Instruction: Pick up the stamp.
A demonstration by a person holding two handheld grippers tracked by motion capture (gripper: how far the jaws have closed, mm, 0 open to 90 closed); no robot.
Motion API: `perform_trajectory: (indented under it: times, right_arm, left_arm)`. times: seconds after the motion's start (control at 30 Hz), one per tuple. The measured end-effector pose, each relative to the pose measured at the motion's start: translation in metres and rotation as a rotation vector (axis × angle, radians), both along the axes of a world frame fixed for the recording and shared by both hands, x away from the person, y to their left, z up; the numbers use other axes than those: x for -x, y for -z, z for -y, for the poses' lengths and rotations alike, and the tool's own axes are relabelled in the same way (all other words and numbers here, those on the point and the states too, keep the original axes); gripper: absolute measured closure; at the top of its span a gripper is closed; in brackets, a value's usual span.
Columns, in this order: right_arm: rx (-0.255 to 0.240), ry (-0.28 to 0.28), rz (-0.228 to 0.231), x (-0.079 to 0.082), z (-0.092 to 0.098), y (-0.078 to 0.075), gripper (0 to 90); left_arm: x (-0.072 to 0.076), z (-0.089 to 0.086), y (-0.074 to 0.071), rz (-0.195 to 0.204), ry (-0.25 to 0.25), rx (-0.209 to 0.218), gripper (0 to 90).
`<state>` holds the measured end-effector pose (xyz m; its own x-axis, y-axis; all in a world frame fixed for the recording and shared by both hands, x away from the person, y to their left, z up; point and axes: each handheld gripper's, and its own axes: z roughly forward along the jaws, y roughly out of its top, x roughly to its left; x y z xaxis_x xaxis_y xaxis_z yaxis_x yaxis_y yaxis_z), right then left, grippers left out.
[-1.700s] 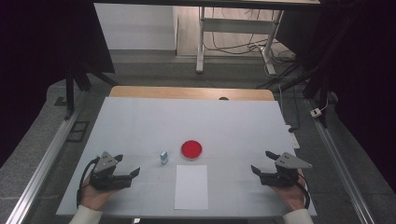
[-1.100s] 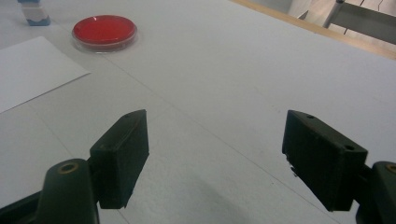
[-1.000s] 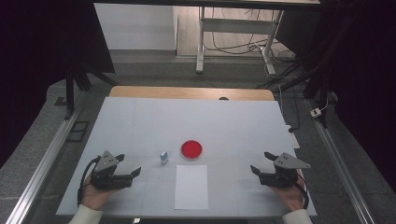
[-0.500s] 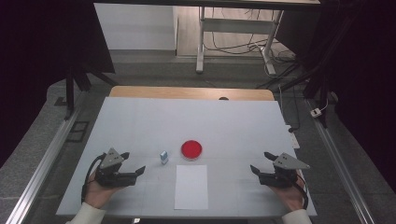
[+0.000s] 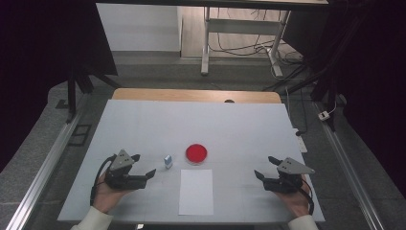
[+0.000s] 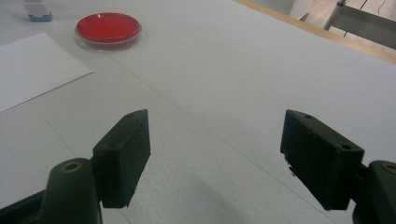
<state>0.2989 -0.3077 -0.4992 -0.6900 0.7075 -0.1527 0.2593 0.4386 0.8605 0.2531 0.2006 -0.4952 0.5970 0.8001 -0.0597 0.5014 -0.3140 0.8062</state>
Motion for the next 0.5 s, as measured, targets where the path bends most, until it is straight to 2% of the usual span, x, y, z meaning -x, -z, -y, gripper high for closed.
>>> perform_trajectory:
  times: [0.13,0.5]
  right_arm:
    - [0.000,-0.002,0.000,0.001,-0.001,0.000,24.0]
    - [-0.001,0.001,-0.001,0.001,-0.001,0.000,24.8]
  left_arm:
    - [-0.004,0.007,-0.001,-0.006,0.020,-0.005,18.9]
    - [-0.011,0.019,-0.001,-0.021,0.037,-0.009,18.9]
